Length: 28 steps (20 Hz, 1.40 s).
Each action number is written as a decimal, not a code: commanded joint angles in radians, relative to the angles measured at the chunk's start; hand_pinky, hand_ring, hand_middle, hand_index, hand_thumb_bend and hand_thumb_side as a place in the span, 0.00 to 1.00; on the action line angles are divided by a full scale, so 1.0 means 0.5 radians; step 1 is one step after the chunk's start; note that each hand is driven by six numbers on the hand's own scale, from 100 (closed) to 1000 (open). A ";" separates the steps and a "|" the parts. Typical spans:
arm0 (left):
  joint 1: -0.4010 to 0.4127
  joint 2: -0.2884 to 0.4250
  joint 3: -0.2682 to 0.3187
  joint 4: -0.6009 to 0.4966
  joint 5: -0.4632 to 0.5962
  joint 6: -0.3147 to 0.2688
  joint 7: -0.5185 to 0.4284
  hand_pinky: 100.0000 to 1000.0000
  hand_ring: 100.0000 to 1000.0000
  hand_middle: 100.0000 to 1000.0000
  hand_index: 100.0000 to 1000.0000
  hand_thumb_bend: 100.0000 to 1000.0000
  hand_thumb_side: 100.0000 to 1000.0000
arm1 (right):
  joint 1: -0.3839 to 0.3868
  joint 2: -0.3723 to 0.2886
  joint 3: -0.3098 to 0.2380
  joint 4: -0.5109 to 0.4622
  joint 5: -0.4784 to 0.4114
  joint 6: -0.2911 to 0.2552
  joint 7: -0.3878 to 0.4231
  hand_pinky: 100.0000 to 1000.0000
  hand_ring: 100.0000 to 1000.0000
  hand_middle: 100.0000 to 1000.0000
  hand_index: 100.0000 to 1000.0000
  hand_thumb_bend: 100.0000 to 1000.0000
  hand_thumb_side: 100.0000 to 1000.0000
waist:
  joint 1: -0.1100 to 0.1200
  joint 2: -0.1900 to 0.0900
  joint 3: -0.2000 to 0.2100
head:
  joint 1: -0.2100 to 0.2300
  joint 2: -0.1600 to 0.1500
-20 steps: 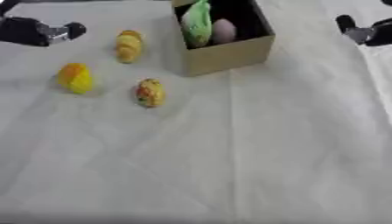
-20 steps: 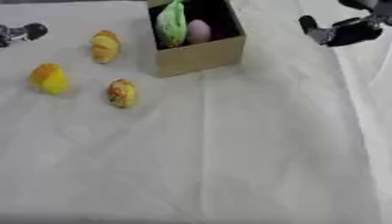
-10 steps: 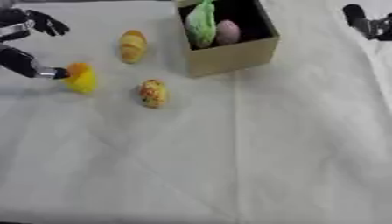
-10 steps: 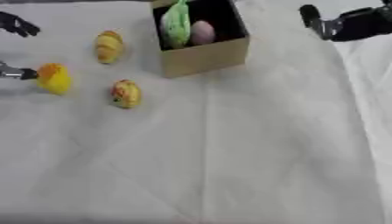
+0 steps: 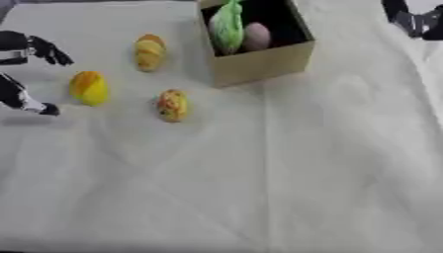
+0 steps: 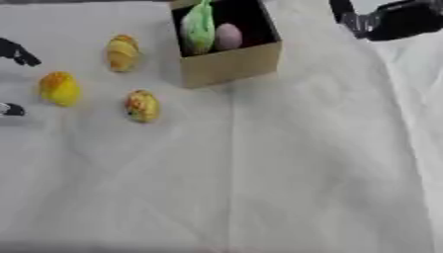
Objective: Pick up objects on the table and place them in the box.
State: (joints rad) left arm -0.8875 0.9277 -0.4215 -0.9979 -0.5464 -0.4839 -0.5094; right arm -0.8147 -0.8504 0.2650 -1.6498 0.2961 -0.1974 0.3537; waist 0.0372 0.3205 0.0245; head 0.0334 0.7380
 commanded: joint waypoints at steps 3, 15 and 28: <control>-0.143 -0.065 0.141 0.172 -0.142 -0.095 -0.177 0.82 0.78 0.75 0.89 0.55 0.31 | 0.009 -0.070 -0.049 -0.071 -0.060 0.029 -0.004 0.87 0.77 0.65 0.78 0.00 0.30 | -0.006 -0.039 0.000 | -0.002 -0.030; -0.284 -0.210 0.255 0.310 -0.244 -0.056 -0.281 0.81 0.77 0.74 0.89 0.56 0.32 | 0.229 0.014 -0.203 -0.242 -0.223 0.174 -0.083 0.87 0.73 0.60 0.76 0.00 0.44 | 0.003 -0.021 -0.021 | 0.029 -0.044; -0.325 -0.340 0.290 0.498 -0.367 -0.105 -0.232 0.78 0.72 0.69 0.87 0.51 0.28 | 0.254 0.034 -0.244 -0.281 -0.255 0.227 -0.131 0.87 0.72 0.59 0.75 0.00 0.45 | 0.003 0.011 -0.037 | 0.040 -0.057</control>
State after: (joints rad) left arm -1.0252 0.7392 -0.2915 -0.7509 -0.7237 -0.5023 -0.6049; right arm -0.6765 -0.8147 0.1599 -1.7730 0.1770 -0.0873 0.2910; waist 0.0395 0.3455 0.0061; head 0.0507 0.7206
